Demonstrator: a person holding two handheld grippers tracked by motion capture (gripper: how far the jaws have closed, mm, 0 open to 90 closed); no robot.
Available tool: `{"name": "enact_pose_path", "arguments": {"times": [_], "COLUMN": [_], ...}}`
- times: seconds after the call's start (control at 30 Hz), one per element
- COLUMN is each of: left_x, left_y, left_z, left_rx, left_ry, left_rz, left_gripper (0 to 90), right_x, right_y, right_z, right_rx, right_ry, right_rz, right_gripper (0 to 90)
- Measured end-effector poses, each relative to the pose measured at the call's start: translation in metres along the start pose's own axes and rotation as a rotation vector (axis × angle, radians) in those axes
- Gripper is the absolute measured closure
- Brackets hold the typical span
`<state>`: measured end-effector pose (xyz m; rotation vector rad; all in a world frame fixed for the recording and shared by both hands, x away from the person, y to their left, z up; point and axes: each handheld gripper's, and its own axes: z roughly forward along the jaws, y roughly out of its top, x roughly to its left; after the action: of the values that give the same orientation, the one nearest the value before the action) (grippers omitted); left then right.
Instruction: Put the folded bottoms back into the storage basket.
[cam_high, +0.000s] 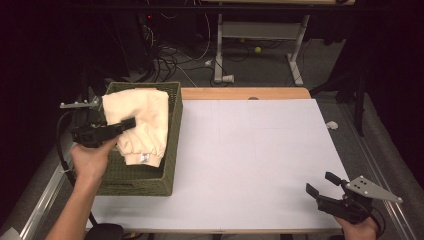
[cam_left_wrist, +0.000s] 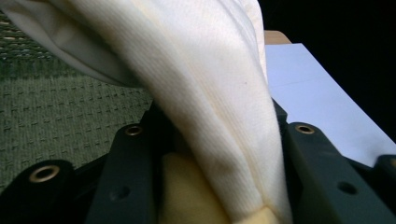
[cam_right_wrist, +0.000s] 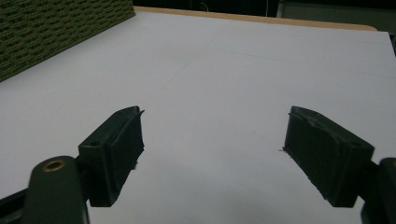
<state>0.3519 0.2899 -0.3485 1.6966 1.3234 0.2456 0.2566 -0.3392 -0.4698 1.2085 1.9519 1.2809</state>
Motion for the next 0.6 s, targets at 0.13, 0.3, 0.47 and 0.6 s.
{"name": "enact_pose_path", "arguments": {"times": [0.13,0.3,0.47,0.6], "left_x": [0.005,0.013,0.019,0.023], "left_y": [-0.002,-0.005,-0.006,-0.006], "left_z": [-0.002,-0.003,0.000,0.005], "left_rx": [0.002,-0.001,0.011,0.024], "left_ry": [0.013,0.046,0.065,0.087], "left_rz": [-0.010,-0.020,-0.033,-0.038], "left_gripper": [58.3,58.2,58.2,58.2], "right_x": [0.000,0.000,0.000,0.000], "right_y": [0.000,0.000,0.000,0.000], "right_z": [0.000,0.000,0.000,0.000], "right_rx": [-0.001,0.000,0.000,0.001], "right_ry": [0.000,0.002,0.002,0.002], "right_rz": [-0.001,0.001,0.001,0.001], "right_gripper": [20.6,20.6,20.5,20.5]}}
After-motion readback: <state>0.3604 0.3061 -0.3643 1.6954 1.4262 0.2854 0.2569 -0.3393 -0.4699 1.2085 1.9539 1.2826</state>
